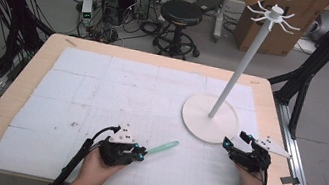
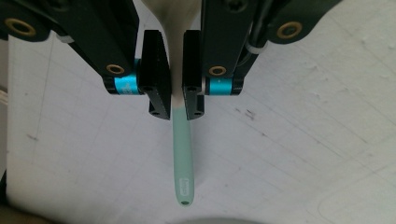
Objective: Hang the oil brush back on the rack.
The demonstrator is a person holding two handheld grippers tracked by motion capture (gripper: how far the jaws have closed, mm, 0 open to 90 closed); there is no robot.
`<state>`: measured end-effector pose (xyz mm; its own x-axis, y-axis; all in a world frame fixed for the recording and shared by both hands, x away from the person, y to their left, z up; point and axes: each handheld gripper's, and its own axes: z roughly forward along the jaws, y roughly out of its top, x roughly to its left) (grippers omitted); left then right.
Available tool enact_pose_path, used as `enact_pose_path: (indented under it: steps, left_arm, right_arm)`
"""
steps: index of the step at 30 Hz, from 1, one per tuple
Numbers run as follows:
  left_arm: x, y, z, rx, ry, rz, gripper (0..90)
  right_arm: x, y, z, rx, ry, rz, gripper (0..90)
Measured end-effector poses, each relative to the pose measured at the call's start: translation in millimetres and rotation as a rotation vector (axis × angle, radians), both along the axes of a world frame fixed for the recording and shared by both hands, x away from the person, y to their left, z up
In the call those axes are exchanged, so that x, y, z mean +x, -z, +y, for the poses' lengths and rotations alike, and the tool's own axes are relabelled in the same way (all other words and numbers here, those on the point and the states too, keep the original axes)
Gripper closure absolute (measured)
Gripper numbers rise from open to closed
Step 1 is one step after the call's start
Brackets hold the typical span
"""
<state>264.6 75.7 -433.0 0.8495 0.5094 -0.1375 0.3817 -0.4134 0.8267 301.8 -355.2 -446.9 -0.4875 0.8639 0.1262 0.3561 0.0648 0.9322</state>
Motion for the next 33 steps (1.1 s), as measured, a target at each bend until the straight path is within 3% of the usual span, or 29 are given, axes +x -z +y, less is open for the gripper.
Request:
enact_pose_path:
  steps: [12, 15, 16, 22, 33]
  left_arm:
    - [17.8, -55.2, 1.4, -0.077, 0.029, -0.05, 82.3]
    - [27.6, -80.7, -1.3, -0.101, 0.053, -0.056, 82.3]
    - [27.6, -80.7, -1.3, -0.101, 0.053, -0.056, 82.2]
    - [39.7, -115.8, -5.6, -0.151, 0.077, -0.067, 82.3]
    - [56.2, -170.0, -19.5, -0.172, 0.088, -0.136, 82.3]
  right_arm:
    - [0.1, 0.0, -0.1, 0.003, 0.001, 0.001, 22.4]
    - [0.0, 0.0, -0.1, 0.004, 0.001, 0.002, 22.4]
    - [0.0, 0.0, -0.1, 0.004, 0.001, 0.002, 22.4]
    - [0.1, 0.0, 0.0, 0.005, 0.002, 0.003, 22.5]
    - [0.2, 0.1, 0.1, 0.007, 0.002, 0.001, 22.5]
